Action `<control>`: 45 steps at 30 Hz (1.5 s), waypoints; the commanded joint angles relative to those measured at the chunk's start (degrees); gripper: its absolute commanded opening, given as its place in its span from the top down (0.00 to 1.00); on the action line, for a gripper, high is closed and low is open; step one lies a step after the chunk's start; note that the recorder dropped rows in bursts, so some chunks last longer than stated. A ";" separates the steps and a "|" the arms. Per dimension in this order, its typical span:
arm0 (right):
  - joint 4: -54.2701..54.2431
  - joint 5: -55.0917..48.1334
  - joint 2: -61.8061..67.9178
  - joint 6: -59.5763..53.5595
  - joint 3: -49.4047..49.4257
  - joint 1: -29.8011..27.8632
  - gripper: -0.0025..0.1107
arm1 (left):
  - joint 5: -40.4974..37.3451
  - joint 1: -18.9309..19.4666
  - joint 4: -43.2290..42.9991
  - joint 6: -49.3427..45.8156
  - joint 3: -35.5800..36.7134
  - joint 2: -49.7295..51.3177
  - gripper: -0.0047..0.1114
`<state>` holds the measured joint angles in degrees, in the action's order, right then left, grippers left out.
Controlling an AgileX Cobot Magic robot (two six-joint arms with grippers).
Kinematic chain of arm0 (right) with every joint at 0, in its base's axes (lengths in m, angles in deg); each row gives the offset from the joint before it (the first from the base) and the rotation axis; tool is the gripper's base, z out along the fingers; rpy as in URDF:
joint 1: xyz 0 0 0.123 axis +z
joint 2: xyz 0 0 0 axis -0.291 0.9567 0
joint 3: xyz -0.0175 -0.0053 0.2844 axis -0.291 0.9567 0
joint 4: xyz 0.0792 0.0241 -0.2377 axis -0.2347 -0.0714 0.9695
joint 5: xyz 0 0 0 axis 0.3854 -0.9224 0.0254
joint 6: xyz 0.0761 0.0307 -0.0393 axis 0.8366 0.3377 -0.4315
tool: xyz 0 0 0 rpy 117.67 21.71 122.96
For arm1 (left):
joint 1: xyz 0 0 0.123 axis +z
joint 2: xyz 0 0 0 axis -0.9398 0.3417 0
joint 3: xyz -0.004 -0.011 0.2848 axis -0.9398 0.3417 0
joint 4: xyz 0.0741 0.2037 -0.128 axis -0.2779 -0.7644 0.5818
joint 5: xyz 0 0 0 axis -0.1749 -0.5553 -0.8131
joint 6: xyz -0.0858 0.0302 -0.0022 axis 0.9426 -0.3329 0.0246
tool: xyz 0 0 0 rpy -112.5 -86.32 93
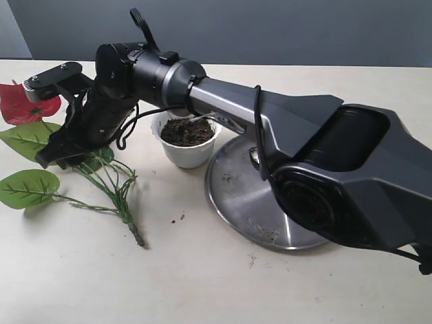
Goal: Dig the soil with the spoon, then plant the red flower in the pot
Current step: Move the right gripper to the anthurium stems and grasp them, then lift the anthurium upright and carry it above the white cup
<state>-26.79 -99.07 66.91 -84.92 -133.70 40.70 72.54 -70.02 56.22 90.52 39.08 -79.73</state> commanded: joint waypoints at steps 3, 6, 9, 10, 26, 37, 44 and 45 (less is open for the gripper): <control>-0.59 0.94 1.17 -0.49 -0.48 0.09 0.49 | 0.52 0.02 -0.11 0.14 0.21 -0.13 0.96; -0.73 0.94 1.74 -0.49 -0.48 0.09 0.49 | 0.52 0.02 -0.11 0.14 0.21 -0.13 0.96; -0.73 0.94 2.26 -0.49 -0.48 0.09 0.49 | 0.52 0.02 -0.11 0.14 0.21 -0.13 0.96; -0.63 0.94 2.41 -0.49 -0.48 0.09 0.49 | 0.52 0.02 -0.11 0.14 0.21 -0.13 0.96; -4.66 1.95 2.40 -1.51 -0.48 0.09 0.98 | 0.52 0.02 -0.11 0.14 0.21 -0.13 0.96; -6.47 6.07 -7.99 -2.64 -0.48 0.09 0.98 | 0.52 0.02 -0.11 0.14 0.21 -0.13 0.96; -6.10 10.97 -13.74 -3.58 -0.48 0.09 0.98 | 0.52 0.02 -0.11 0.14 0.21 -0.13 0.96; -6.10 11.42 -14.21 -3.58 -0.48 0.09 0.98 | 0.52 0.02 -0.11 0.14 0.21 -0.13 0.96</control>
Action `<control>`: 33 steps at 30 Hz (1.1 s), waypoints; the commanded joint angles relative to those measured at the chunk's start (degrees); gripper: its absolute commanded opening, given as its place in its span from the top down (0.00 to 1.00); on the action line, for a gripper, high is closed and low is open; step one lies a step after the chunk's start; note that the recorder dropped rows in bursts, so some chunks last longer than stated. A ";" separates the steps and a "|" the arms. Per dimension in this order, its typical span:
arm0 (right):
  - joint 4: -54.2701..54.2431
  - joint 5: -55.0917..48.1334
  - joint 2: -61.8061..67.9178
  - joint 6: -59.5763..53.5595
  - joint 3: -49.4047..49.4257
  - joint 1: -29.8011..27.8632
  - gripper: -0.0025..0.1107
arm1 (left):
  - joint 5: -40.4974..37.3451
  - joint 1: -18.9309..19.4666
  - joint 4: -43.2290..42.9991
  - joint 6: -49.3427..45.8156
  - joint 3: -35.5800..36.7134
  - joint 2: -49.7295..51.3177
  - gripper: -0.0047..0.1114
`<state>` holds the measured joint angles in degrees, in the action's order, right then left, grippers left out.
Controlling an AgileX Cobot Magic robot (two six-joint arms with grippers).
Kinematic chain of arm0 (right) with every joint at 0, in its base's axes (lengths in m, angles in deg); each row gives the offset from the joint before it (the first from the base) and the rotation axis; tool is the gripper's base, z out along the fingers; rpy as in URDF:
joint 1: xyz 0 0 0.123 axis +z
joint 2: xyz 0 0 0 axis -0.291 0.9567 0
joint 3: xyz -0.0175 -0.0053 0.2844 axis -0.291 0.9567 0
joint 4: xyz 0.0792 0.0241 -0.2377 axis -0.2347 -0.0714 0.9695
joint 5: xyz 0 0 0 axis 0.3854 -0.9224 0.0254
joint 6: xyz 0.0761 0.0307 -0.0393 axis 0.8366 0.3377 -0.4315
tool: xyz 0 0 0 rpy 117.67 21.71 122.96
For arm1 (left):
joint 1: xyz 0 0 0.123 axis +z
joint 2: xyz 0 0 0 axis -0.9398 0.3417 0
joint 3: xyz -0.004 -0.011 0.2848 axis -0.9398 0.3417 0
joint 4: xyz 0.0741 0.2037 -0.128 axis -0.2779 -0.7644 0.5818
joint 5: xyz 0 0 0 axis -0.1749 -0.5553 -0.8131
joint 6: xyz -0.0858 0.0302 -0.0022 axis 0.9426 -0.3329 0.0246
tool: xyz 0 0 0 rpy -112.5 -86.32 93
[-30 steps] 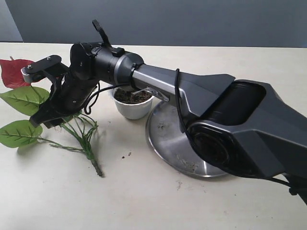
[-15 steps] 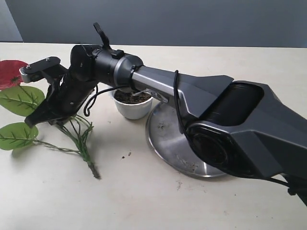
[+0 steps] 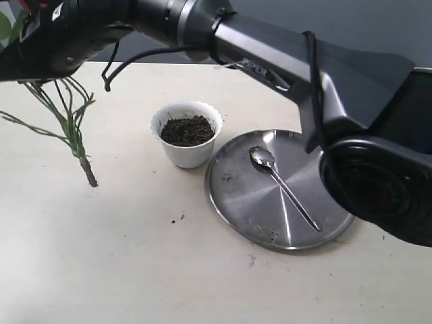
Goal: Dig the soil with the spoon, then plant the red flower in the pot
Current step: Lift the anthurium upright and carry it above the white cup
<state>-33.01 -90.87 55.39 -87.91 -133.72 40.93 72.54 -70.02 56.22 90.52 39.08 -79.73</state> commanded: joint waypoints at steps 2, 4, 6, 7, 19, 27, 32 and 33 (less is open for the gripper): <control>0.95 3.80 -3.95 -0.58 -0.46 -0.27 0.98 | 0.52 0.02 -0.11 0.14 0.21 -0.13 0.96; 1.98 3.89 -5.18 -0.58 -0.34 -0.55 0.98 | 0.52 0.02 -0.11 0.14 0.21 -0.13 0.96; 2.62 5.38 -7.09 -0.58 0.91 -0.84 0.98 | 0.52 0.02 -0.11 0.14 0.21 -0.13 0.96; 2.76 6.49 -8.05 -0.58 1.93 -1.09 0.98 | 0.52 0.02 -0.11 0.14 0.21 -0.13 0.96; 2.10 33.23 -23.10 -0.48 29.40 -4.10 0.98 | 0.59 0.02 -0.11 0.14 0.21 -0.13 0.96; 2.88 67.58 -34.28 -0.02 56.80 -4.58 0.98 | 0.59 0.02 -0.11 0.14 0.21 -0.13 0.96; 14.98 76.90 -35.31 12.68 64.33 -6.33 0.98 | 0.59 0.02 -0.11 0.14 0.21 -0.13 0.96; 19.83 77.77 -35.31 17.04 65.03 -7.21 0.98 | 0.59 0.02 -0.11 0.14 0.21 -0.13 0.96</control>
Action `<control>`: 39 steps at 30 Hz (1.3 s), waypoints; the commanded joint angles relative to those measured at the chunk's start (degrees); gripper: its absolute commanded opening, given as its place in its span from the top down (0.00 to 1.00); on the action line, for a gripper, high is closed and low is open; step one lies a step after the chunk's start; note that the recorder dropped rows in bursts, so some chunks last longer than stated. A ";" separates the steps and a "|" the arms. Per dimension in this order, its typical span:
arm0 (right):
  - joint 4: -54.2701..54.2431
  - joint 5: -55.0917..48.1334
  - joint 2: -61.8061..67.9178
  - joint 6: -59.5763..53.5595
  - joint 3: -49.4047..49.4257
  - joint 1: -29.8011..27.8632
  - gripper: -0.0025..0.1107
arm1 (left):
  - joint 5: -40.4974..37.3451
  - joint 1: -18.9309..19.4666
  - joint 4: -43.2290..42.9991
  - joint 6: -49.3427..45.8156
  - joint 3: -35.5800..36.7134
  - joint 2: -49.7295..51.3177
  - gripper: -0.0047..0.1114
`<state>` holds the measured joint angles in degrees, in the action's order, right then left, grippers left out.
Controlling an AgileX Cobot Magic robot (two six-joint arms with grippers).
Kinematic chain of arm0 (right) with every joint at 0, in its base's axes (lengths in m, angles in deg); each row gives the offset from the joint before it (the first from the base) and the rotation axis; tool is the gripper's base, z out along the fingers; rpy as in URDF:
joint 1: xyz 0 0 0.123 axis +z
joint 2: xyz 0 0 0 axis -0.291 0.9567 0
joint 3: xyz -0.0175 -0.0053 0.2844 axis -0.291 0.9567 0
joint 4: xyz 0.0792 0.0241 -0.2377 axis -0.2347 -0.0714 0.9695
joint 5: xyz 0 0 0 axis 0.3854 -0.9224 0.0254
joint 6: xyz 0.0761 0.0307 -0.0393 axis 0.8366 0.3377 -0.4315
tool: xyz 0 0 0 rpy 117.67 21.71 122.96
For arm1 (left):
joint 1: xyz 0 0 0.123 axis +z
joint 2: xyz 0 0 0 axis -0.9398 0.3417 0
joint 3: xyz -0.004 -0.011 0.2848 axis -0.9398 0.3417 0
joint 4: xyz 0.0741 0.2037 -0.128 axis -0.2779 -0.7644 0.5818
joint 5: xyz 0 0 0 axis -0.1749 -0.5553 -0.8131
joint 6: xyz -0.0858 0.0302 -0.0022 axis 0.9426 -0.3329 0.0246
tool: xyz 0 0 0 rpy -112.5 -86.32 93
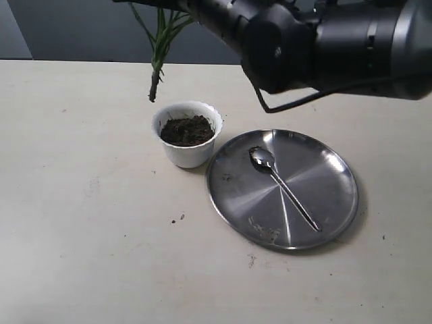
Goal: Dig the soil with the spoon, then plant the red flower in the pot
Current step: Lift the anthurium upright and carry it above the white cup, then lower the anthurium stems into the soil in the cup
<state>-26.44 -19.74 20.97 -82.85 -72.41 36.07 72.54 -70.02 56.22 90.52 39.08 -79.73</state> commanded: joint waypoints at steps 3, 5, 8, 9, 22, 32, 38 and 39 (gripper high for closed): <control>22.86 8.74 -0.23 23.53 4.86 -5.56 0.98 | 0.59 0.02 -0.11 0.14 0.21 -0.13 0.96; 27.28 8.51 0.94 29.32 4.86 -8.26 0.98 | 0.59 0.02 -0.11 0.14 0.21 -0.13 0.96; 35.23 9.07 2.62 33.53 4.86 -10.98 0.98 | 0.59 0.02 -0.11 0.14 0.21 -0.13 0.96; 38.19 9.51 3.08 34.04 4.86 -11.51 0.98 | 0.59 0.02 -0.11 0.14 0.21 -0.13 0.96; 31.72 23.10 11.58 27.11 4.86 -12.31 0.98 | 0.27 0.02 -0.11 0.14 0.21 -0.13 0.96; 27.37 22.69 16.69 18.71 4.86 -12.31 0.98 | 0.27 0.02 -0.11 0.14 0.21 -0.13 0.96; 31.87 26.80 20.56 12.51 4.86 -12.31 0.98 | 0.27 0.02 -0.11 0.14 0.21 -0.13 0.96; 35.20 27.10 21.08 11.98 4.86 -12.31 0.98 | 0.27 0.02 -0.11 0.14 0.21 -0.13 0.96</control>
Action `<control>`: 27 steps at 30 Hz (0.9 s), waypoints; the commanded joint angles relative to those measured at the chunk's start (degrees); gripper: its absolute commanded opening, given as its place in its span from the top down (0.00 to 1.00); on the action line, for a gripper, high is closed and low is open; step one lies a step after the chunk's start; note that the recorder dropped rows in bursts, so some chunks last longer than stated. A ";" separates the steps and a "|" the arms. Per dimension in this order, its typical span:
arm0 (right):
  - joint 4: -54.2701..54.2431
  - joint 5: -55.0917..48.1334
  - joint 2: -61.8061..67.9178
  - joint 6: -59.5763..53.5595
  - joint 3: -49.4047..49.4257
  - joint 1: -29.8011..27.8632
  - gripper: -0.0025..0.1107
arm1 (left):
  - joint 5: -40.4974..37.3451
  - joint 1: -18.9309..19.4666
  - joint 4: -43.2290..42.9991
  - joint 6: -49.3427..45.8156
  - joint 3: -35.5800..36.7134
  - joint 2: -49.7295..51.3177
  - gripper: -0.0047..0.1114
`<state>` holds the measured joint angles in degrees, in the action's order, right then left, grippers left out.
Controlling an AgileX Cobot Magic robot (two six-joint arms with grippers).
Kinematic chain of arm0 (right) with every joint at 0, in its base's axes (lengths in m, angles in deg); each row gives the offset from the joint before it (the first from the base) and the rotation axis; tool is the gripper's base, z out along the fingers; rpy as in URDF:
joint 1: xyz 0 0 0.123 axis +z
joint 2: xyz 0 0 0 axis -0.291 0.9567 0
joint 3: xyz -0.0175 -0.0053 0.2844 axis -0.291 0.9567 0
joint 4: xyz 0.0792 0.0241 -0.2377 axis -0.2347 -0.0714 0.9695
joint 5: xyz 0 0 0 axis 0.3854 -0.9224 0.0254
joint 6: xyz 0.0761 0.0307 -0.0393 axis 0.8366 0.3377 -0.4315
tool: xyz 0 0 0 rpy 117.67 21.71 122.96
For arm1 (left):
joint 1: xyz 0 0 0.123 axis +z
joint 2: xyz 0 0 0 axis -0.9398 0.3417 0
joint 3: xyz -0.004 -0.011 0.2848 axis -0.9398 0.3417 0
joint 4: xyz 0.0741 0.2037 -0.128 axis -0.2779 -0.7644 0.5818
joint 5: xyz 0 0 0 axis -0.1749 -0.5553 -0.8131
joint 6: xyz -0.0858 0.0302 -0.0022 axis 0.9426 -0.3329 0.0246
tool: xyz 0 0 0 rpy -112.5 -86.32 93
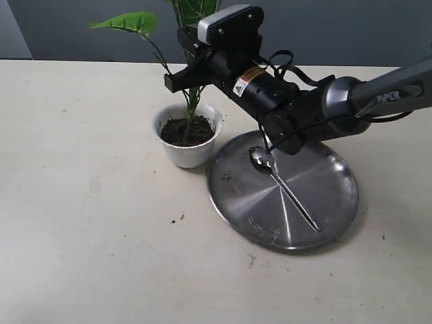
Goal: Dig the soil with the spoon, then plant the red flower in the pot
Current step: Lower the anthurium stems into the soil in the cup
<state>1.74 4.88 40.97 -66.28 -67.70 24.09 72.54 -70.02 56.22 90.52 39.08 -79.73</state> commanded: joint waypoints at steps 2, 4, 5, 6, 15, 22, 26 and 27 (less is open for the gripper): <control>8.67 2.52 1.75 -4.60 0.16 -0.33 0.98 | 0.27 0.02 -0.11 0.14 0.21 -0.13 0.96; 8.67 2.95 2.01 -4.60 0.16 -0.33 0.98 | 0.27 0.02 -0.11 0.14 0.21 -0.13 0.96; 8.67 2.54 2.01 -4.21 0.16 -0.33 0.98 | 0.27 0.02 -0.11 0.14 0.21 -0.13 0.96; 8.83 2.39 2.01 -3.71 0.16 -0.33 0.98 | 0.27 0.02 -0.11 0.14 0.21 -0.13 0.96; 9.93 7.77 2.01 2.08 7.15 -0.33 0.98 | 0.41 0.02 -0.11 0.14 0.21 -0.13 0.96; 12.50 8.27 2.01 3.02 10.73 -0.33 0.98 | 0.41 0.02 -0.11 0.14 0.21 -0.13 0.96; 12.78 6.14 2.01 4.14 10.73 -0.33 0.98 | 0.41 0.02 -0.11 0.14 0.21 -0.13 0.96; 12.78 6.14 2.01 4.79 10.73 -0.33 0.98 | 0.41 0.02 -0.11 0.14 0.21 -0.13 0.96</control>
<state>13.45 16.91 42.40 -63.22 -58.10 24.09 72.54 -70.02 56.22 90.52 39.08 -79.73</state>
